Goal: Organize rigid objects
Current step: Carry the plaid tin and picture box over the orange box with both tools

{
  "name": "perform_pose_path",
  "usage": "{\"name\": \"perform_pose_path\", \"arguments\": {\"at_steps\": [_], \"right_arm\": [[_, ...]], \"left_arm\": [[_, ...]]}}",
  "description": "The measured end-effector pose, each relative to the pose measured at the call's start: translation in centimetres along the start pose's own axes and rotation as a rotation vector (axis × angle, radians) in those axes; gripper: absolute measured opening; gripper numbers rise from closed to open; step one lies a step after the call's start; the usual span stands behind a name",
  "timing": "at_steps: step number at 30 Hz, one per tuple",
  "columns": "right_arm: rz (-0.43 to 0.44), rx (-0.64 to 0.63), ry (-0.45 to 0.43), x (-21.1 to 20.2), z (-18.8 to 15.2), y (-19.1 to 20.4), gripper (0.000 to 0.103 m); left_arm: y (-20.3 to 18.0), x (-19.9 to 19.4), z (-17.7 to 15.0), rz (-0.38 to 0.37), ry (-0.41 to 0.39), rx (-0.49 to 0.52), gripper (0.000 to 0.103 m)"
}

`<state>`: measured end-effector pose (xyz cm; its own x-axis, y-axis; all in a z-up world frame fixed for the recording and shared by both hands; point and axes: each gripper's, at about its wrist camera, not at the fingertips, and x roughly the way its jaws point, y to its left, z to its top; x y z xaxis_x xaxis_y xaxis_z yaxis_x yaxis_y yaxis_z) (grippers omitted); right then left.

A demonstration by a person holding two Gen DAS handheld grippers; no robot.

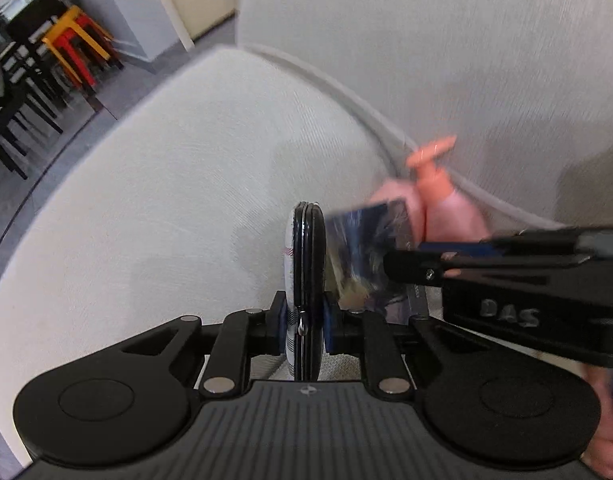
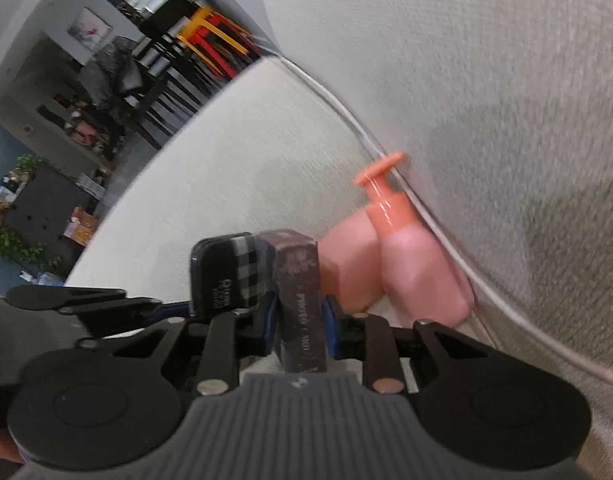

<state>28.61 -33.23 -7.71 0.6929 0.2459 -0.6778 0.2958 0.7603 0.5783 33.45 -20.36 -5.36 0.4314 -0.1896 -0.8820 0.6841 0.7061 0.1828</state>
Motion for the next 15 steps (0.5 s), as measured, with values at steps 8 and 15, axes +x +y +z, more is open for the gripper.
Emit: {"name": "perform_pose_path", "arguments": {"at_steps": [8, 15], "right_arm": [[0.016, -0.106, -0.003, -0.7, -0.6, 1.3, 0.021], [0.110, -0.296, -0.006, -5.1, -0.6, 4.9, 0.021]], "left_arm": [[2.1, -9.0, -1.2, -0.009, -0.147, -0.102, 0.019], [4.3, -13.0, -6.6, 0.012, -0.177, -0.198, 0.019]]}}
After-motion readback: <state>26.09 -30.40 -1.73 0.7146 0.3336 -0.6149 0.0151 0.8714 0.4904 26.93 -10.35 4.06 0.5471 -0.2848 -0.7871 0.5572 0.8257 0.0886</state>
